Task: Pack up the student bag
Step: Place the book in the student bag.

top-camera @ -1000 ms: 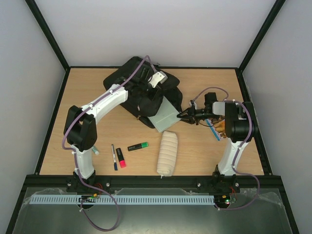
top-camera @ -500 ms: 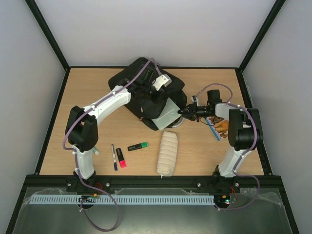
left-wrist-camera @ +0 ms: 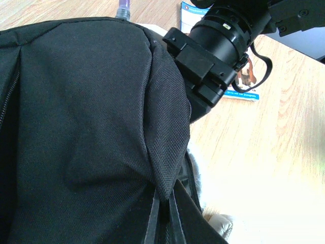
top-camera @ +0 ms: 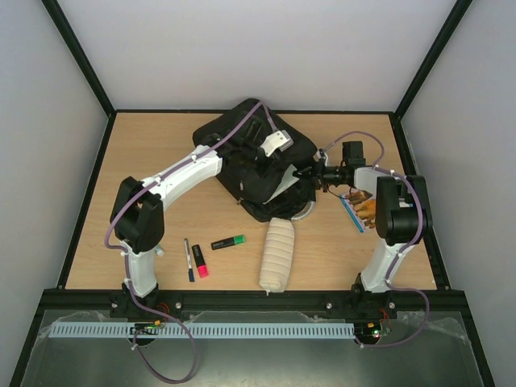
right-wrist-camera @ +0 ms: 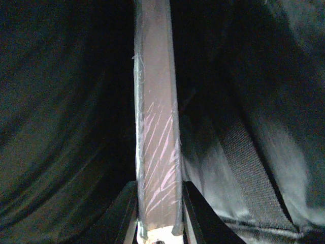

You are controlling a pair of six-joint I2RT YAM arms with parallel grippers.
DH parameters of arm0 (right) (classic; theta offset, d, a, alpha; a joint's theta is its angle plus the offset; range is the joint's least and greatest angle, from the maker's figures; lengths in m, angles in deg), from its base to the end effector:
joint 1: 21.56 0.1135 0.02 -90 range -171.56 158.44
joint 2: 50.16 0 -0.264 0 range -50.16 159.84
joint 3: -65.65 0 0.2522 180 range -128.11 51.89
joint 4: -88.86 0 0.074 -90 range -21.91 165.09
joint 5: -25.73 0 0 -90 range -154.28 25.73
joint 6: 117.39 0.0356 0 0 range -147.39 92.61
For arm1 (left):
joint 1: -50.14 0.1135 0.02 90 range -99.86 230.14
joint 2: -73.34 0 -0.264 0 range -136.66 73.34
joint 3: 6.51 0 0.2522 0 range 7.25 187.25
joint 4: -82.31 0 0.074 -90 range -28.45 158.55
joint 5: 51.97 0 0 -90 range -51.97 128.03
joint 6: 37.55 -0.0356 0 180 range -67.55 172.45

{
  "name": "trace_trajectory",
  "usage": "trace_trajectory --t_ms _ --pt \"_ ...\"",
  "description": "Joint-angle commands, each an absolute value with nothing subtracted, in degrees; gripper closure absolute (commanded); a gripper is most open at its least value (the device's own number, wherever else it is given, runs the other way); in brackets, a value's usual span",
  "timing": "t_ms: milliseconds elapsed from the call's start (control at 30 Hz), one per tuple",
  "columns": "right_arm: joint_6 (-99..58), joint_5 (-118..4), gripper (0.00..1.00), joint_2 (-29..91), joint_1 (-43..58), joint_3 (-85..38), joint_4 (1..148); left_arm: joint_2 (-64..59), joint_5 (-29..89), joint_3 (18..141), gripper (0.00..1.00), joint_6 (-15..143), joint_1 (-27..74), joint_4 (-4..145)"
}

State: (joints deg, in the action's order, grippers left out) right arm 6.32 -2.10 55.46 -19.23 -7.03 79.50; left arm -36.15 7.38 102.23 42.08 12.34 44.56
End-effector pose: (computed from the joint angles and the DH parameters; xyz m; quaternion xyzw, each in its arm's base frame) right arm 0.3682 0.0465 0.1696 0.0108 0.8105 0.5562 0.1832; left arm 0.3382 -0.2853 0.2939 0.4593 0.7462 -0.3306 0.3506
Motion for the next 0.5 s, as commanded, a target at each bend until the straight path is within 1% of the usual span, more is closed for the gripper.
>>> trace_trajectory --t_ms 0,133,167,200,267,300,367,467 --pt "13.03 -4.84 0.99 56.79 -19.07 -7.58 88.56 -32.88 4.43 104.11 0.97 40.40 11.91 46.91" --pt "16.25 -7.08 0.99 57.89 -18.77 -6.29 91.79 -32.33 5.58 103.39 0.97 40.40 12.06 47.10" --pt "16.33 -7.19 0.98 57.92 -18.63 -6.10 92.23 -32.33 5.68 103.29 0.98 40.41 12.16 47.02" --pt "15.66 -7.46 0.92 57.92 -18.45 -5.96 91.85 -32.38 5.76 103.06 0.98 40.41 12.23 47.01" --pt "12.74 -8.25 0.71 57.64 -18.22 -6.45 88.54 -32.15 6.12 102.35 0.98 40.39 12.46 47.29" --pt "10.48 -8.69 0.63 57.21 -18.22 -6.87 86.22 -32.04 6.29 101.90 0.98 40.45 12.56 47.73" --pt "5.35 -9.85 0.54 56.05 -18.22 -7.68 81.42 -31.71 7.05 101.10 0.98 40.53 12.96 48.45" --pt "0.15 -12.29 0.47 51.89 -18.30 -6.85 77.07 -32.11 8.22 100.74 0.97 40.28 13.98 49.59"
